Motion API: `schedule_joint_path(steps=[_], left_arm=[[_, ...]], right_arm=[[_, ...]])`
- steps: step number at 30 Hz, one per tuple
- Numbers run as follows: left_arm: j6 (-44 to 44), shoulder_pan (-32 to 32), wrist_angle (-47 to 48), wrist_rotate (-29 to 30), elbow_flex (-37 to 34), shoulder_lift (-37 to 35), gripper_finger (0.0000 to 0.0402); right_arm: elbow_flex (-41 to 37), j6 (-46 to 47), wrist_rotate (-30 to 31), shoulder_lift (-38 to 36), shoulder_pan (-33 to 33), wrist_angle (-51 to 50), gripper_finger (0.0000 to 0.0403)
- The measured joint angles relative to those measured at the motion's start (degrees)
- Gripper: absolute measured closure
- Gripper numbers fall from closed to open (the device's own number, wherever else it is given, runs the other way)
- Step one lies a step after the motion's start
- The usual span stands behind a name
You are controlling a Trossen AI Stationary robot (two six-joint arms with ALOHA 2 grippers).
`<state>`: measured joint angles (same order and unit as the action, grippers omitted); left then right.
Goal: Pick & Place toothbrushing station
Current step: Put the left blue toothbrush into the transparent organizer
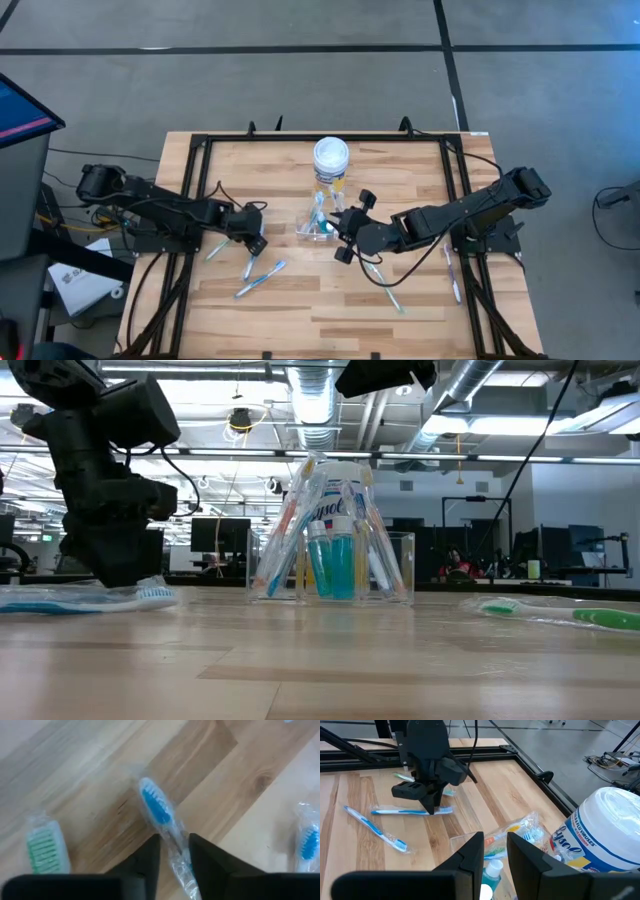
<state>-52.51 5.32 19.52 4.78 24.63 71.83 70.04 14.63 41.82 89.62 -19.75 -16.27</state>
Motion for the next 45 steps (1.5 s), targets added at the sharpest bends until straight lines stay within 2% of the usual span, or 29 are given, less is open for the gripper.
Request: schedule_joint_path(steps=[4,6,14,22,28,35,45], left_arm=[[1.95,0.00,-0.44,-0.09,-0.22,-1.86,0.0375],[3.05,0.00,-0.53,0.02,-0.20,-2.50,0.0394],[4.64,0.02,-1.36,3.22,-0.18,-5.37,0.0401],[7.04,1.87,-3.86,7.59,-0.16,-12.04,0.0401],[10.64,6.62,-11.31,9.53,-0.13,-17.25,0.0401],[18.79,11.48,-21.49,13.24,-0.09,-19.30,0.0401],[33.09,12.44,-40.36,14.24,-0.09,-19.30,0.0401]], right_arm=[[0.00,0.00,0.01,0.00,0.00,0.00,0.0327],[0.00,0.00,0.00,0.00,0.00,0.00,0.0327],[0.00,0.00,0.00,0.00,0.00,0.00,0.0327],[0.00,0.00,-0.28,0.00,0.00,-0.02,0.0327],[0.00,0.46,-1.31,0.04,-0.02,0.00,0.0327],[-0.02,0.46,-1.46,0.59,0.00,0.48,0.0327],[-0.02,0.45,-1.46,0.59,0.00,5.66,0.0327]])
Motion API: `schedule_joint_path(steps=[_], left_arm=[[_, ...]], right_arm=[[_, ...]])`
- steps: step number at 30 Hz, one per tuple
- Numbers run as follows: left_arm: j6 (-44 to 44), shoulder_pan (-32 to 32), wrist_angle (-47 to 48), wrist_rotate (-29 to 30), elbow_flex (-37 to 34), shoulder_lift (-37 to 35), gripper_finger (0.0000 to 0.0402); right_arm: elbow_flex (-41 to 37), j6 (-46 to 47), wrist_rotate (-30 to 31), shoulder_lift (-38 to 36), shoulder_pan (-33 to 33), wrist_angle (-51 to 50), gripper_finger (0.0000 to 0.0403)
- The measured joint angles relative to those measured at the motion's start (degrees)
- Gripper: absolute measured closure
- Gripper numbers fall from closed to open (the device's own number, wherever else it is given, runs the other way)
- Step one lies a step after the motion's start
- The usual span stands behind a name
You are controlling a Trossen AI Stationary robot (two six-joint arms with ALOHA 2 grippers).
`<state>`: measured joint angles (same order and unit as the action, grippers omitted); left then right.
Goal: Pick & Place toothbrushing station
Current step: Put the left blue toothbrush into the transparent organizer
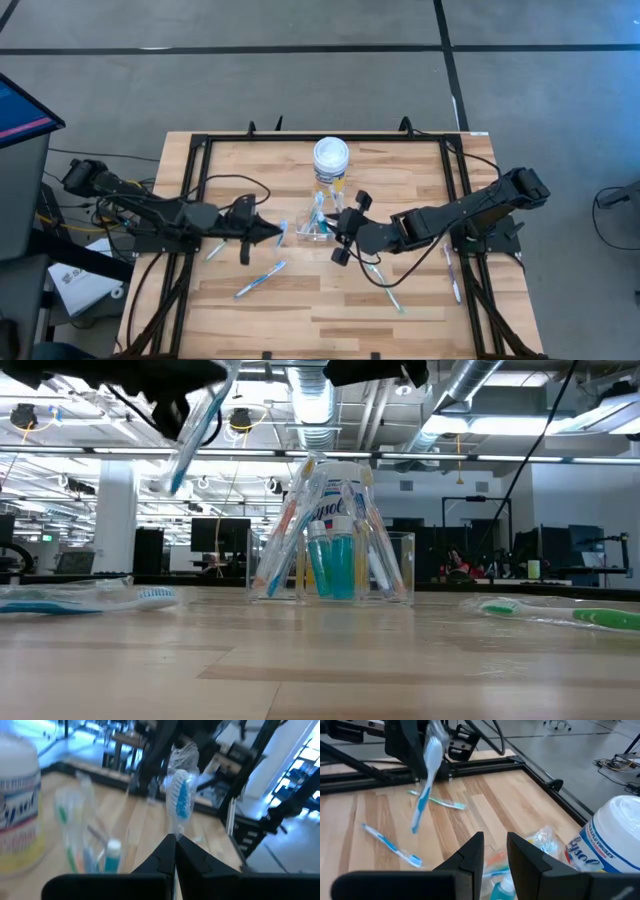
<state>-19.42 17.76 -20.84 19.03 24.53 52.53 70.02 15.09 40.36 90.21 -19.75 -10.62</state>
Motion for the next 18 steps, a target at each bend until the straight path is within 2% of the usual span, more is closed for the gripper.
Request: schedule_joint_path(steps=[5,9,18], left_arm=[[4.28,-0.04,-6.24,-0.03,0.00,0.05,0.0401],[7.58,-0.15,-12.42,-0.11,0.00,1.93,0.0401],[12.07,-1.82,-27.46,-1.70,0.04,10.12,0.0401]], right_arm=[[0.00,-0.51,-0.21,0.00,-0.11,3.16,0.0327],[0.00,-1.60,-3.47,0.00,-0.11,5.09,0.0327],[0.00,-5.06,-7.98,0.04,-0.11,9.95,0.0327]])
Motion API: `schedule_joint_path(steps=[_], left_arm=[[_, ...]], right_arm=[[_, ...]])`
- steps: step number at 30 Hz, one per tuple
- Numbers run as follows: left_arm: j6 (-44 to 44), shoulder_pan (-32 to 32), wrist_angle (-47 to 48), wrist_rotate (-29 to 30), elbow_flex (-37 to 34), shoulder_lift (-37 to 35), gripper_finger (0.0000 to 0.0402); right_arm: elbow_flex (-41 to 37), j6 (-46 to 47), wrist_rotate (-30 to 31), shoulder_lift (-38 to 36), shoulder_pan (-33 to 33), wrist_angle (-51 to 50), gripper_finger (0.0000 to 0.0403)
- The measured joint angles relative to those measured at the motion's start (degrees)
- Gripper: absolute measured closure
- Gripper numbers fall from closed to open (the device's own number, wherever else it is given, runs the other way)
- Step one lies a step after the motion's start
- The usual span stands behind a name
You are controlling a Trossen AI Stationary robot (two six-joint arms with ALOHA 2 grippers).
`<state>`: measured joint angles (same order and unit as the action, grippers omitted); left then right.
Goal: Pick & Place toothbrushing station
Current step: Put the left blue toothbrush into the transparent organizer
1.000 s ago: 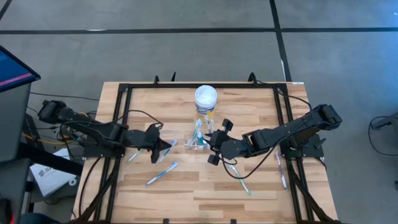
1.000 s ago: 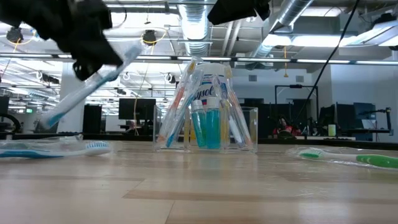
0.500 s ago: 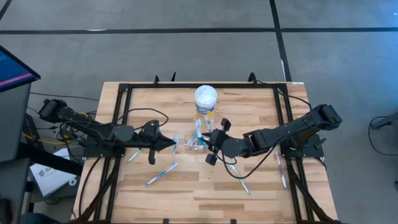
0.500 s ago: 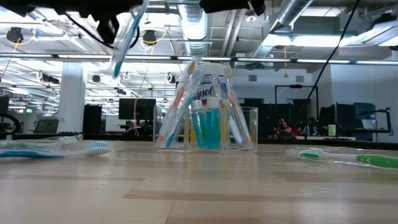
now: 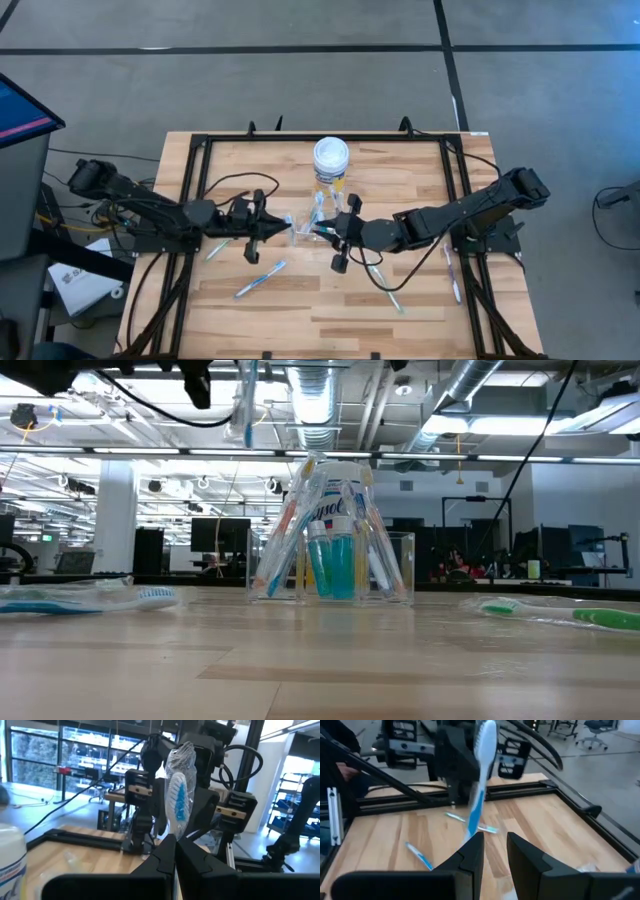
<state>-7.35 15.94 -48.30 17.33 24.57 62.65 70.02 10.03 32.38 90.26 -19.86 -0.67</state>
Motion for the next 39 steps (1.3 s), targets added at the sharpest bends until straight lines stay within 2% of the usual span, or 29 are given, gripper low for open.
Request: schedule_joint_path(steps=[9,16,35,39], left_arm=[[1.14,-2.23,-2.66,-2.68,3.86,6.90,0.0401],[3.04,-2.23,-3.05,-3.06,6.80,9.53,0.0401],[4.13,-2.18,-2.86,-4.19,6.69,8.63,0.0401],[4.03,-2.03,-2.83,-7.04,6.69,8.63,0.0401]], right_arm=[[0.09,-0.11,-2.74,0.90,0.01,1.15,0.0327],[0.04,-5.35,-2.84,3.96,0.34,6.62,0.0327],[0.04,-5.53,-2.45,2.95,-2.22,4.31,0.0327],[0.04,-5.52,-2.43,2.95,-1.54,4.11,0.0327]])
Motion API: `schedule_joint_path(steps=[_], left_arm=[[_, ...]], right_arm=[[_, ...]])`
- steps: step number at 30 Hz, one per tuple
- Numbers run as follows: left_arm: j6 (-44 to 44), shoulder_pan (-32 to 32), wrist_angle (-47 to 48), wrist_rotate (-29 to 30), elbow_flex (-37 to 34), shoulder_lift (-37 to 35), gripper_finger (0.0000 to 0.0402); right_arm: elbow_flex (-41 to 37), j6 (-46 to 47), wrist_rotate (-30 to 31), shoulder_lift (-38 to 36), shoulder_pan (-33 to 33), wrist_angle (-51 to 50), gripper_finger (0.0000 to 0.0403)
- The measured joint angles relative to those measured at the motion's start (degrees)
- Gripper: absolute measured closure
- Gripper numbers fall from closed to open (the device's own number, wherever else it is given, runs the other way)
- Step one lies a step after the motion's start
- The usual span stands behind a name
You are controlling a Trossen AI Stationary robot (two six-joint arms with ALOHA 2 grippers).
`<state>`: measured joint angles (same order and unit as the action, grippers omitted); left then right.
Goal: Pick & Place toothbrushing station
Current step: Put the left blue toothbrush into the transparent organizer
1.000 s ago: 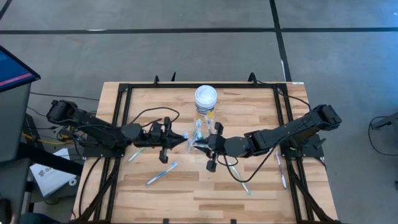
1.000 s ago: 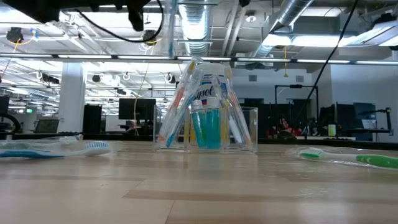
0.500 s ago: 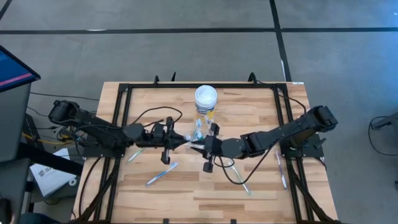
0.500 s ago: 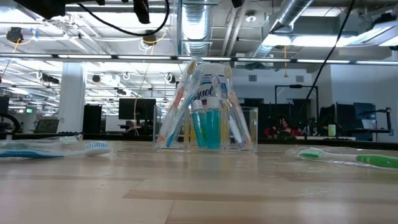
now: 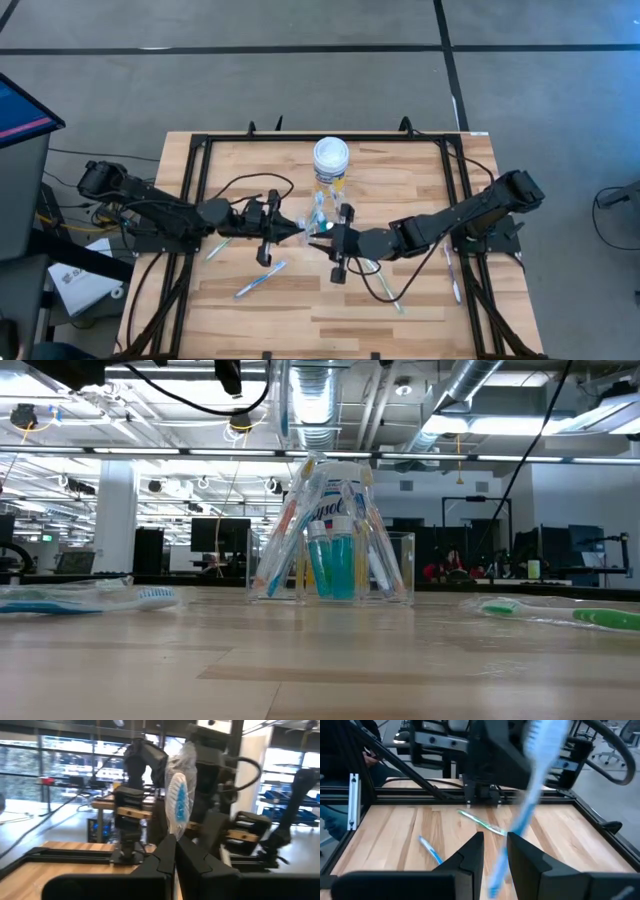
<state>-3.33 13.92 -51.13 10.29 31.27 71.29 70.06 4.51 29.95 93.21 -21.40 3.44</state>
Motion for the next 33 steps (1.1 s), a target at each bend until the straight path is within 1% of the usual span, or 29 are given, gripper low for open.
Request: schedule_joint_path(steps=[6,15,23,26,30,33], left_arm=[[-0.22,0.32,0.06,-0.55,-0.02,0.00,0.0401],[-0.30,0.39,0.05,-0.60,-0.02,0.00,0.0401],[-0.31,0.37,-1.74,-0.47,-0.11,3.27,0.0401],[-0.10,0.37,-2.89,-0.49,-0.11,3.40,0.0401],[-0.05,0.37,-3.08,-0.47,-0.11,3.30,0.0401],[0.04,0.34,-3.06,-0.49,-0.11,3.33,0.0400]], right_arm=[[0.00,1.34,0.09,0.00,0.25,-1.08,0.0327],[0.00,1.52,0.07,0.00,1.34,0.48,0.0327],[0.00,1.54,-0.09,0.00,2.11,1.73,0.0329],[0.00,1.56,-0.11,0.00,1.91,1.65,0.0342],[0.00,1.53,-0.13,0.00,1.91,1.27,0.0386],[0.00,1.55,-0.13,0.00,1.91,1.29,0.0387]])
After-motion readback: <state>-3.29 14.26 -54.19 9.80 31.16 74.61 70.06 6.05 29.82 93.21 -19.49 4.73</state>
